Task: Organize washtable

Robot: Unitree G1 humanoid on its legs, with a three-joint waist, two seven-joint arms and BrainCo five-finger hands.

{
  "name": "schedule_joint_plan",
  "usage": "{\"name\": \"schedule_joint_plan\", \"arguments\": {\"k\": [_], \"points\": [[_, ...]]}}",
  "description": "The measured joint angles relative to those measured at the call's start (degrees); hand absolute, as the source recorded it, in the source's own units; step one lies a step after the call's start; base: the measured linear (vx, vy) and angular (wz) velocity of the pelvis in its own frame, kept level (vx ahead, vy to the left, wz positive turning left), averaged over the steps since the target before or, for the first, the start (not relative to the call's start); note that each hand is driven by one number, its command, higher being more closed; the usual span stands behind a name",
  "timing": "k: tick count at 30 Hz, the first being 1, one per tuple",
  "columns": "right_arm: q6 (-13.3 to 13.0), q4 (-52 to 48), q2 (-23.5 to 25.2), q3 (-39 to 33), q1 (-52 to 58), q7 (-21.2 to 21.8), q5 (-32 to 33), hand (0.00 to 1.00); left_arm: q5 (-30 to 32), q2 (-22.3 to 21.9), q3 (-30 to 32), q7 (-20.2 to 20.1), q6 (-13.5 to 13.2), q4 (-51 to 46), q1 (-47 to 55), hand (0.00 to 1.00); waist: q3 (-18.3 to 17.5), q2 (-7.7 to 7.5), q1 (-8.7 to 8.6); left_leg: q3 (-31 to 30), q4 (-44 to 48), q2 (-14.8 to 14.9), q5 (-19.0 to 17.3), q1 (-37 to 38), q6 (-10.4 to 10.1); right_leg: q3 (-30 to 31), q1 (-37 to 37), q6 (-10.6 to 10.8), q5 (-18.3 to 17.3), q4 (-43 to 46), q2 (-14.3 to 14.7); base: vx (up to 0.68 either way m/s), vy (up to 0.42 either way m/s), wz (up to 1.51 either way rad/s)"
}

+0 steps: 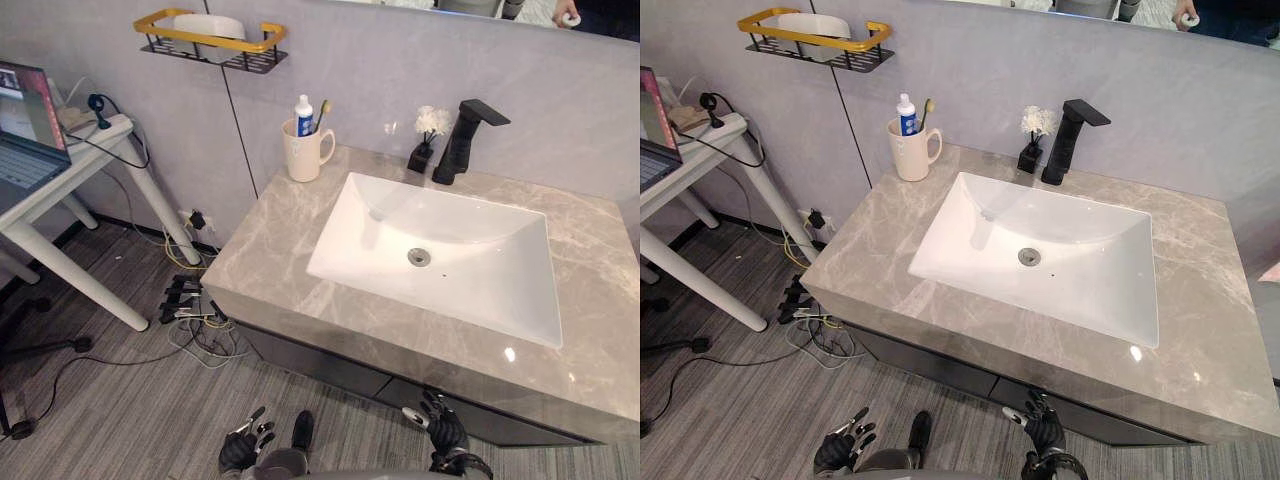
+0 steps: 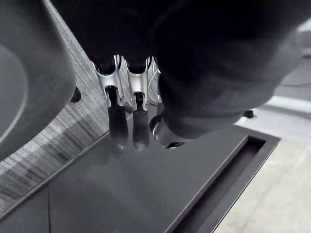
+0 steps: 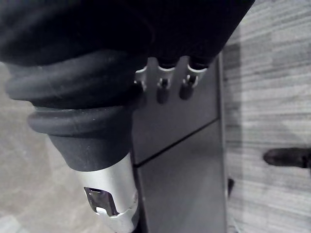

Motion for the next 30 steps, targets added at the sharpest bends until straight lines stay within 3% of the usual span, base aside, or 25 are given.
{"name": "schedule_joint_plan", "arguments": {"k": [6,9,12,13,14,15,16,17,19,21,22,23,24,25,26,30], "points": [[-0.3,3.8,-1.5,0.6,-3.7,-0.3,-1.2,0.00,3.1,3.5,-5.0,1.0,-0.5,2.8,-3.0,0.00,1.0,-0.50,-0.21,5.5,0.1,0.9,-0.8,2.3,0.9,6.0,-1.2,0.2,0.5,1.2,-0.6,0.05,-0.017,-0.50],[-0.3,4.2,-1.6,1.0,-6.9,-1.1,-2.1,0.00,4.4,4.6,-5.3,1.4,-0.6,5.3,-5.5,0.00,2.7,-0.04,-0.15,11.7,0.4,1.9,-1.5,2.9,1.2,12.6,-5.6,0.0,0.8,4.2,-1.2,-0.04,0.029,-1.09],[0.2,6.8,-2.5,1.0,-10.8,-2.6,-3.0,0.00,5.1,6.3,-5.6,3.6,-0.4,10.6,-10.5,0.00,4.5,-0.10,-1.26,18.9,2.0,2.7,-2.9,2.4,2.5,17.0,-10.2,-0.3,4.5,5.3,-1.2,-0.08,0.062,-1.13],[0.1,7.4,-2.8,1.4,-11.7,-2.7,-2.8,0.00,5.5,6.2,-5.2,4.2,-0.3,11.2,-11.4,0.00,4.8,0.15,-1.65,21.7,6.4,4.2,-6.2,0.3,3.5,18.1,-10.9,-1.4,8.6,2.1,0.5,-0.09,0.101,-1.44],[0.3,8.0,-3.6,1.9,-12.8,-2.9,-2.7,0.00,5.6,6.0,-4.4,4.6,-0.4,11.0,-11.5,0.00,4.8,0.78,-0.66,24.9,6.8,5.8,-7.2,0.4,4.9,13.6,-10.7,-3.5,6.5,5.8,-0.7,-0.14,0.106,-1.74],[0.3,8.7,-4.5,2.8,-13.6,-3.4,-2.8,0.00,6.0,5.7,-3.2,4.8,-0.4,10.6,-11.4,0.00,5.4,-0.16,-0.22,29.4,8.0,5.8,-8.3,1.0,6.0,2.5,-12.0,-6.1,-0.9,21.8,-7.0,-0.13,0.061,-1.58],[0.3,9.3,-4.9,3.4,-13.3,-3.4,-3.1,0.00,6.0,5.7,-3.0,5.1,-0.4,10.5,-11.4,0.00,5.2,-0.15,-0.20,31.2,10.2,5.9,-9.9,0.9,6.4,-3.1,-11.4,-5.9,-3.0,30.0,-10.5,-0.11,0.076,-1.64],[0.5,10.6,-5.5,4.5,-14.1,-3.3,-4.0,0.00,5.9,5.5,-2.7,5.7,-0.3,9.4,-11.2,0.00,4.7,-1.50,0.13,34.1,13.1,6.6,-11.7,0.2,6.7,-7.9,-9.9,-6.6,-2.8,37.8,-14.1,-0.05,0.035,-1.15],[1.4,12.8,-5.9,6.5,-16.4,-2.3,-4.8,0.00,5.6,4.9,-1.0,5.9,-0.3,7.4,-10.2,0.00,4.6,-2.73,0.34,39.1,18.1,8.7,-14.2,-0.6,6.5,-11.0,-8.4,-6.9,-1.6,39.1,-16.2,-0.10,0.002,-1.60],[2.0,14.8,-6.9,8.7,-20.1,-1.9,-5.7,0.00,4.8,2.8,1.8,6.2,0.1,6.9,-10.2,0.00,4.1,-0.99,1.45,44.3,19.7,12.1,-15.0,-1.0,5.5,-14.8,-8.7,-6.9,-1.7,30.5,-11.3,-0.16,-0.004,-1.98],[1.8,14.6,-7.9,10.4,-21.5,-2.1,-5.6,0.00,4.6,1.3,2.2,6.8,-0.1,6.3,-9.9,0.00,3.2,-1.41,1.80,48.9,18.4,13.3,-13.6,-0.8,5.2,-17.1,-8.1,-6.3,-5.0,27.4,-10.4,-0.12,-0.049,-1.71],[1.6,14.4,-8.6,12.5,-22.8,-2.1,-5.6,0.00,4.0,1.3,2.6,7.2,0.0,6.3,-10.8,0.00,2.9,-2.78,1.73,52.3,19.4,13.5,-13.3,-1.2,4.9,-17.3,-7.8,-4.5,-5.5,22.6,-10.1,-0.11,-0.094,-1.54],[1.6,14.4,-8.7,13.0,-23.6,-2.0,-5.6,0.00,3.6,1.5,3.0,7.2,0.1,6.4,-11.5,0.00,3.0,-3.09,1.79,53.9,20.1,14.0,-13.4,-1.2,4.9,-15.9,-7.9,-3.3,-5.5,18.6,-8.1,-0.13,-0.213,-1.29],[1.6,13.7,-9.1,13.9,-23.9,-1.9,-6.0,0.00,2.9,1.0,4.2,7.3,0.0,6.4,-12.1,0.00,3.0,-2.36,1.80,55.4,21.0,15.8,-13.1,-1.3,4.5,-14.4,-7.0,-2.7,-3.6,10.7,-3.8,-0.17,-0.233,-1.04],[1.4,11.2,-9.5,14.0,-22.1,-1.5,-6.1,0.00,2.4,0.4,4.6,7.3,-0.4,6.2,-12.0,0.00,2.7,-1.46,1.48,56.0,21.1,17.4,-12.6,-1.0,3.9,-13.2,-6.0,-3.5,-0.8,5.2,-0.2,-0.18,-0.235,-0.85],[0.9,9.4,-11.1,11.3,-14.3,-1.1,-6.2,0.00,2.5,-0.7,4.1,8.2,-0.5,6.6,-11.9,0.00,2.6,-1.40,0.72,56.9,18.2,17.4,-10.4,0.6,1.6,-11.1,-5.1,-5.1,1.0,1.0,2.9,-0.09,-0.054,-0.29]]}}
